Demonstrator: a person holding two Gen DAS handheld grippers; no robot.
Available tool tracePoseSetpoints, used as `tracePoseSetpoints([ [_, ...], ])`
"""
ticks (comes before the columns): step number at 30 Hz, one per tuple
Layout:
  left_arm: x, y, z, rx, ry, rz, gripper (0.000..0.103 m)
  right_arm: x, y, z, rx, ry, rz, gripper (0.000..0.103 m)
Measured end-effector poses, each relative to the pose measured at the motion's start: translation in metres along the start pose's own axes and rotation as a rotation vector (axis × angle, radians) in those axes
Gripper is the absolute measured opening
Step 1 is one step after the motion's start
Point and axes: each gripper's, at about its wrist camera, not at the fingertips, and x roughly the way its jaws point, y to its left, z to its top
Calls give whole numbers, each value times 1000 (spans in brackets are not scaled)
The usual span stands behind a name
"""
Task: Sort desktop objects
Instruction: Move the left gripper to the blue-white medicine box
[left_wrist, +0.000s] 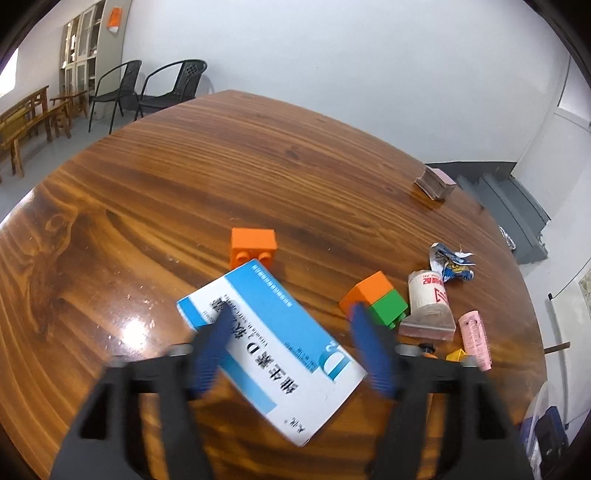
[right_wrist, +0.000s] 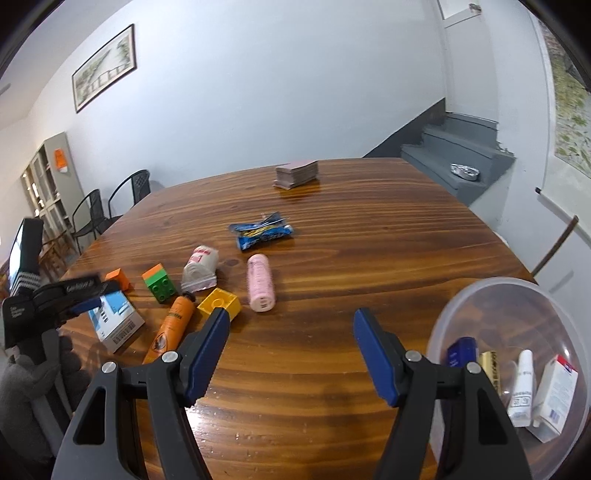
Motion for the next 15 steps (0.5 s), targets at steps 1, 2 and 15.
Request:
tracePoseSetpoints([
  [1, 2, -1, 0, 0, -5, -3, 82, 2, 1, -2, -4, 9, 7, 74],
  [2, 3, -3, 0, 2, -10, 1, 82, 2, 1, -3, -4, 14, 12, 74],
  [15, 5, -12, -3, 38, -45, 168, 89, 3, -4, -5, 35, 27, 48, 74],
])
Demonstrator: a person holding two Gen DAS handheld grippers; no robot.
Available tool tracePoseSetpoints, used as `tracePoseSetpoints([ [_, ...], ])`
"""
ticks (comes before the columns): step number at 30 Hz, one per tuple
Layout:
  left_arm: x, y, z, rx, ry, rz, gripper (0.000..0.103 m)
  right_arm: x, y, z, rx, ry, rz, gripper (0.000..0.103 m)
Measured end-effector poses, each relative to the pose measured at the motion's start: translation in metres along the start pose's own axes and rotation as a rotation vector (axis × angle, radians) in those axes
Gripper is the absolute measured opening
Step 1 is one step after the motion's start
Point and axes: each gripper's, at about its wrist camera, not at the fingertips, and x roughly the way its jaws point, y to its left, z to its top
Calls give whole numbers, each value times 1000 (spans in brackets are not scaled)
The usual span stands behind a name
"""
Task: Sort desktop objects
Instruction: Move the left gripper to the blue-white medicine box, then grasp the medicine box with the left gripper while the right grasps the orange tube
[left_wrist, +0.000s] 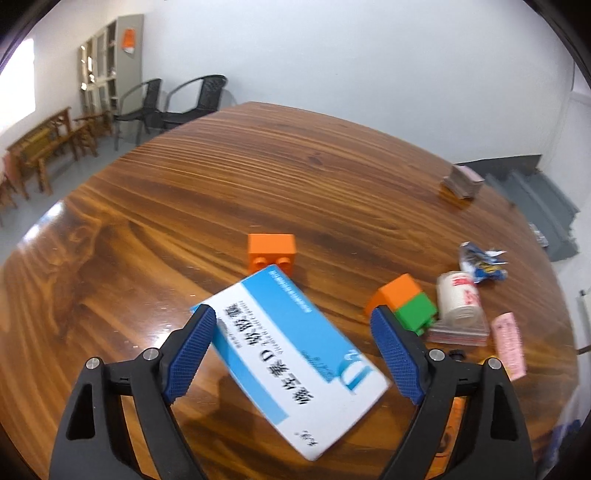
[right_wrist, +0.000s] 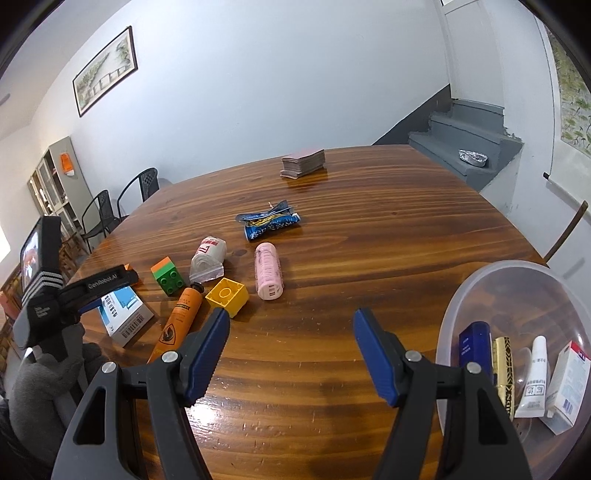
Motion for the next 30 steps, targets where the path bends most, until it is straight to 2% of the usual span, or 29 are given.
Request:
tracePoseSetpoints([
  [4, 2, -8, -3, 35, -3, 72, 90, -2, 2, -1, -1, -1, 11, 74],
  [7, 10, -13, -6, 44, 20, 143, 95, -3, 2, -1, 3, -2, 17, 74],
  [12, 18, -5, -5, -28, 52, 122, 97, -5, 2, -2, 6, -4, 27, 74],
  [18, 23, 9, -3, -85, 86, 50, 97, -4, 1, -4, 4, -2, 22, 74],
  [21, 22, 11, -4, -62, 94, 31, 97, -3, 0, -4, 6, -4, 11, 74],
  [25, 20, 20, -3, -6, 105, -40, 97, 0, -1, -5, 4, 9, 3, 74],
  [28, 15, 28, -3, 47, 106, -94, 87, 5, 0, -7, -1, 26, 2, 74],
  [30, 12, 34, -4, 78, 107, -131, 84, 8, 2, -9, -8, 40, 0, 74],
])
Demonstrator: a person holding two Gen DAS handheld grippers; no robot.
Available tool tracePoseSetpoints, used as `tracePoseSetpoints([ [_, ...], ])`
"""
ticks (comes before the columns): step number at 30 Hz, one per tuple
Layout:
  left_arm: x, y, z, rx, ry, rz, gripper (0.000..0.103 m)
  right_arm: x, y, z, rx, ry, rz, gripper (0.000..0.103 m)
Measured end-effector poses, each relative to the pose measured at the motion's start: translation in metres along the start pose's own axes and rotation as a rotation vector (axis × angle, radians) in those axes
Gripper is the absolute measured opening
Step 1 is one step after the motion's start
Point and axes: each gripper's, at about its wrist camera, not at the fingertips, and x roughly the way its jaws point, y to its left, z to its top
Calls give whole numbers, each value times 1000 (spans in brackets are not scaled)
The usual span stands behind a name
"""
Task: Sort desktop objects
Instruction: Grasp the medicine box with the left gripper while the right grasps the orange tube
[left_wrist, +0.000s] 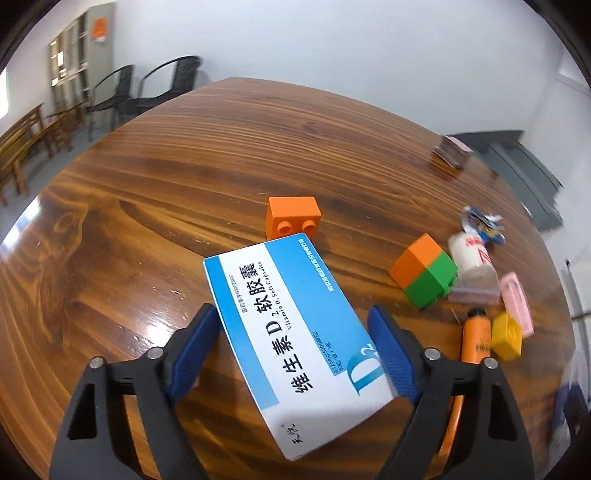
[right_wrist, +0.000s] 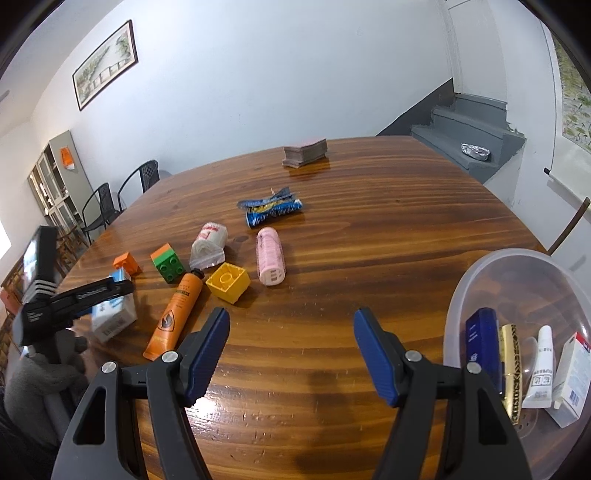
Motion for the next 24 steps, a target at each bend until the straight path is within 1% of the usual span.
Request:
tracePoseSetpoints([
  [3, -3, 4, -1, 39, 2, -52, 78, 6, 6, -4, -19, 24, -9, 74],
  [5, -8, 7, -4, 45, 0, -106, 74, 11, 11, -7, -28, 46, -2, 74],
  [9, -13, 6, -10, 69, 1, -169, 73, 20, 24, -12, -41, 92, 20, 74],
  [13, -26, -5, -17, 138, -40, -177, 72, 32, 41, -12, -50, 147, 78, 73],
  [16, -34, -5, -18, 145, -61, -192, 72, 44, 58, -9, -67, 185, 113, 68],
  [19, -36, 1, -18, 130, -61, -208, 72, 57, 71, -5, -71, 214, 127, 62],
  [24, -44, 6, -18, 132, -90, -177, 72, 78, 91, 1, -95, 243, 124, 51],
])
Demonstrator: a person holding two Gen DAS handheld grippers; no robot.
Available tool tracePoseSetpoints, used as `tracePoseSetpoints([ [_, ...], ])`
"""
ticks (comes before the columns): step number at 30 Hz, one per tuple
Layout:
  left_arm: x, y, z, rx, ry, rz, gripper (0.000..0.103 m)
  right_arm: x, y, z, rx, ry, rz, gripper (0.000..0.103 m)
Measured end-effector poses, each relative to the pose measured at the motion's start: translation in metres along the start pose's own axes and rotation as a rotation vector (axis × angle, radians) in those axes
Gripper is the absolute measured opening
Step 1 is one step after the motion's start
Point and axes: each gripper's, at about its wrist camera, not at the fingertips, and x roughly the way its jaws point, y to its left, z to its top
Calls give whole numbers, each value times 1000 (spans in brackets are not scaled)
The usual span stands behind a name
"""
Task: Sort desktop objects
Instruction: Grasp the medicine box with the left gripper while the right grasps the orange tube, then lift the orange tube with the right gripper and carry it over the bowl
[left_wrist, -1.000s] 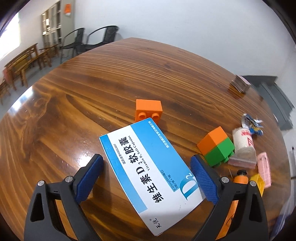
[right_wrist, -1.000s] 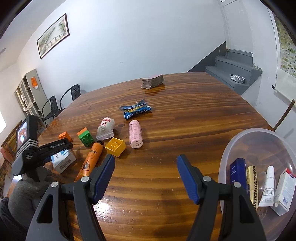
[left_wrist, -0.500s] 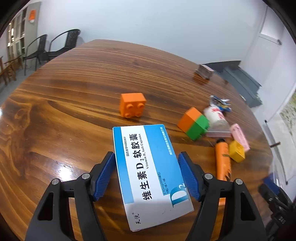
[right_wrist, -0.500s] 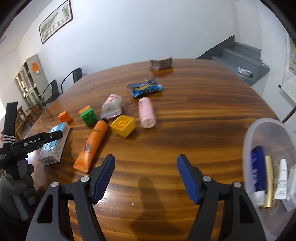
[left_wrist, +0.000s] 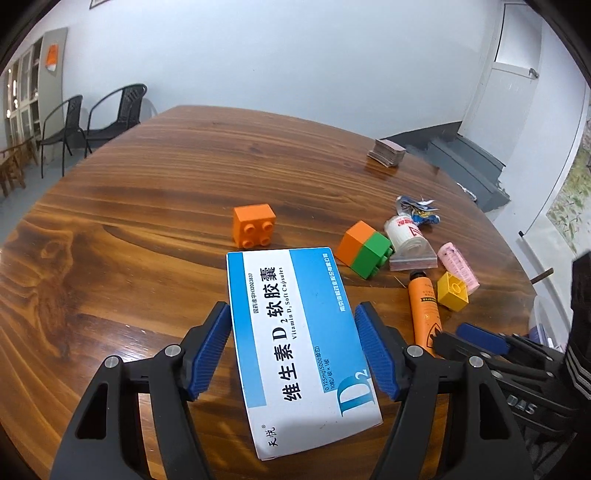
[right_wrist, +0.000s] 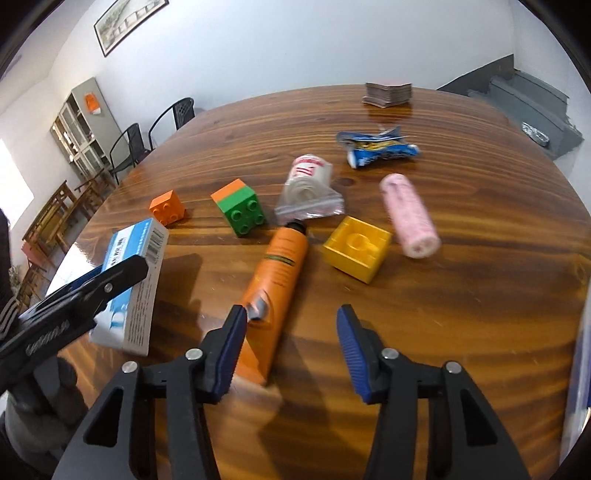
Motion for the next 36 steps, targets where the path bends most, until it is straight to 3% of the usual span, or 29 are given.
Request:
tracePoseSetpoints([
  [15, -10, -15, -3, 80, -50, 55, 72, 28, 30, 13, -121, -11, -118, 35],
  [36, -17, -41, -13, 153, -69, 44, 72, -23, 15, -7, -20, -92, -36, 26],
])
